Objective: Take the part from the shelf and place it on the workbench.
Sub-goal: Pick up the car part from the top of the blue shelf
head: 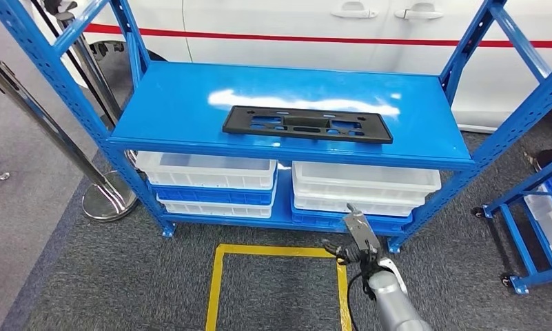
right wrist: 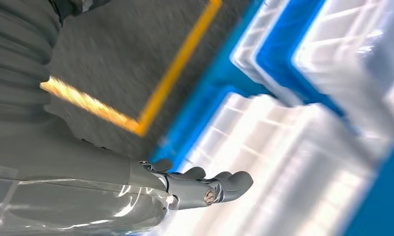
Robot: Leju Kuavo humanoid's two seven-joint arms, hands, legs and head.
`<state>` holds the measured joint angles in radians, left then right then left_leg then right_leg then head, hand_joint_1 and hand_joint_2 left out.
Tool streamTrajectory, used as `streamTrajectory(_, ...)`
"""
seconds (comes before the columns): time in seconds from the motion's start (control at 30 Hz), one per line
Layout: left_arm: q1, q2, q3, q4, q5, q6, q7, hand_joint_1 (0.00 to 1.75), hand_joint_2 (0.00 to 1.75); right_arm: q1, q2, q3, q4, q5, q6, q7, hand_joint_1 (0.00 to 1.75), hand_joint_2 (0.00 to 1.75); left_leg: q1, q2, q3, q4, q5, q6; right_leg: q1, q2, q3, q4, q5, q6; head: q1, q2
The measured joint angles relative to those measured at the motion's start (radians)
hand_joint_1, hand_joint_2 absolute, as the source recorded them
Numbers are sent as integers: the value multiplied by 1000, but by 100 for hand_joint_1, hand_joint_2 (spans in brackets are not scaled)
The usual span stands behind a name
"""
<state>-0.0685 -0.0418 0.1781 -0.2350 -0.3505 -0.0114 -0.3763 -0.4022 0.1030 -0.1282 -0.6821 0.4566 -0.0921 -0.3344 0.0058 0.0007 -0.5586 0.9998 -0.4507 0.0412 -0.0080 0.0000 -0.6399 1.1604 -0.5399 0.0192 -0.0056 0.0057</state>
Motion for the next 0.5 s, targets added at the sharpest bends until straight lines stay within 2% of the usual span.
streamTrajectory(0.03,-3,0,0,0,-3,-2,1,0,0,-6,-2,20,-11,22,-20,6,0,175,-1,0,-1,1,0,2,-1,0,-33,66,-28,2,0,0)
streamTrajectory(0.07,-5,-1,0,0,-6,-5,2,0,0,-10,-4,40,-22,45,-39,13,0,175,-1,-1,-1,2,-1,3,-2,0,-60,119,-42,4,0,0)
streamTrajectory(0.1,-7,-1,0,0,-10,-8,4,0,0,-14,-7,61,-32,67,-57,20,0,175,-2,-1,-1,3,-2,4,-4,0,-73,141,-38,5,0,0)
streamTrajectory(0.13,-8,-1,0,0,-13,-10,6,0,0,-20,-11,81,-43,90,-76,27,0,175,-2,-2,0,6,-3,3,-4,0,-70,125,-15,5,0,0)
streamTrajectory(0.2,-11,-3,0,0,-19,-14,9,0,0,-36,-17,123,-67,140,-113,42,0,175,-2,-3,0,13,-10,-1,-5,-1,-21,8,55,1,0,0)
streamTrajectory(0.27,-18,-5,0,0,-25,-19,12,0,0,-57,-21,162,-93,193,-148,59,0,175,-5,-3,-5,23,-16,-10,-2,0,21,-94,91,-5,0,0)
streamTrajectory(0.33,-25,-6,0,0,-32,-24,17,0,0,-70,-23,197,-116,244,-177,77,0,175,-7,-3,-10,25,-17,-20,2,0,27,-115,90,-12,0,0)
streamTrajectory(0.4,-29,-6,0,0,-39,-29,23,0,0,-82,-25,231,-142,296,-204,95,0,175,-5,-3,-12,29,-22,-30,0,1,28,-120,93,-23,0,0)
streamTrajectory(0.43,-30,-6,0,0,-43,-32,25,0,0,-91,-26,250,-155,321,-217,104,0,175,-4,-3,-19,47,-36,-36,-1,1,29,-124,95,-30,-1,0)
streamTrajectory(0.5,-34,-7,0,0,-51,-38,29,0,0,-108,-26,293,-182,376,-245,124,0,175,-1,-3,-63,142,-89,-45,-3,1,31,-128,98,-39,-1,0)
